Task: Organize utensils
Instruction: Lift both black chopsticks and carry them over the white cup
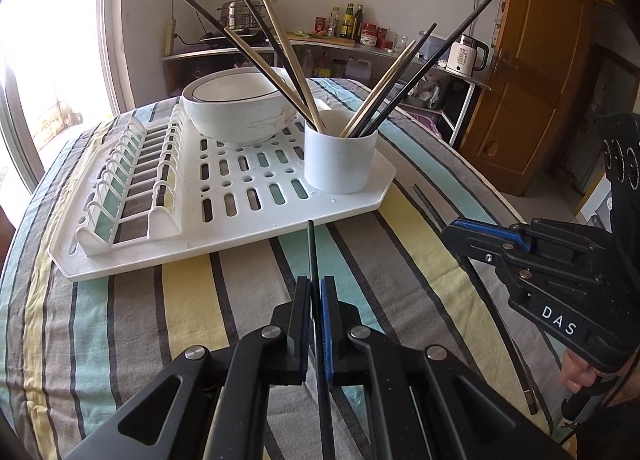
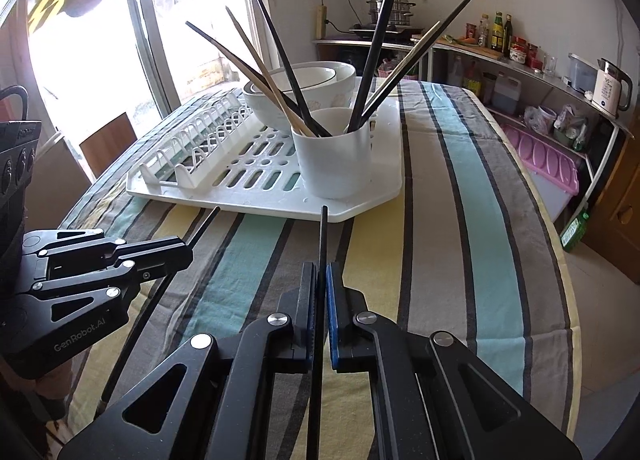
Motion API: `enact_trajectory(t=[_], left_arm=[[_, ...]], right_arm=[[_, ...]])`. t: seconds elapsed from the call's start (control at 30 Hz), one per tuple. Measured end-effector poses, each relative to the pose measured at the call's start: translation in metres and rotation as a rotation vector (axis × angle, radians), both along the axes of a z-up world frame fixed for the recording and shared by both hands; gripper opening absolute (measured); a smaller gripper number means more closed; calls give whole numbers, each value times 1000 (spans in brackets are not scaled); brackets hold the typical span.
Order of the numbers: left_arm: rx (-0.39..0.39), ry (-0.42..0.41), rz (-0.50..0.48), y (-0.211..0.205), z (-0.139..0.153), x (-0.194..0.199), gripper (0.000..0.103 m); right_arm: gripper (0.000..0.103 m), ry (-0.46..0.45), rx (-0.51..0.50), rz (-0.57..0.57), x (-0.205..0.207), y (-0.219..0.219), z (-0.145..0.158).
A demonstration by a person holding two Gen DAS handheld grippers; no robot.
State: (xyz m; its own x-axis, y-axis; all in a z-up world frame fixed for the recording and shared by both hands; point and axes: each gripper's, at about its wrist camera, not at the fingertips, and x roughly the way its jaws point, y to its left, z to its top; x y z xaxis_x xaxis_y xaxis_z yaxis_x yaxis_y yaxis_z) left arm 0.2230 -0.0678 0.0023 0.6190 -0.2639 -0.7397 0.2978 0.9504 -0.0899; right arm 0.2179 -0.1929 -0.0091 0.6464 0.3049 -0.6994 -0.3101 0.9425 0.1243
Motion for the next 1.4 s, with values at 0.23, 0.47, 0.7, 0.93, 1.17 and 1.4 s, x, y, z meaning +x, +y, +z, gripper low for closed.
enact_trajectory(t=[0.23, 0.47, 0.7, 0.93, 1.17, 1.4], left_arm=[[-24, -76, 6, 6, 33, -11, 5], [-43, -151, 9, 13, 66, -23, 5], [-60, -210, 11, 17, 91, -36, 5], [-67, -250, 9, 20, 107, -48, 4], [-74, -273, 7, 21, 116, -58, 4], [-74, -282, 6, 21, 121, -65, 4]], right_arm=[[5, -86, 33, -1, -13, -2, 29], [5, -157, 56, -1, -25, -2, 53], [5, -221, 74, -9, -37, -5, 73], [5, -268, 90, -14, -48, -8, 85], [5, -292, 93, -16, -60, -8, 91], [5, -309, 95, -18, -68, -9, 96]])
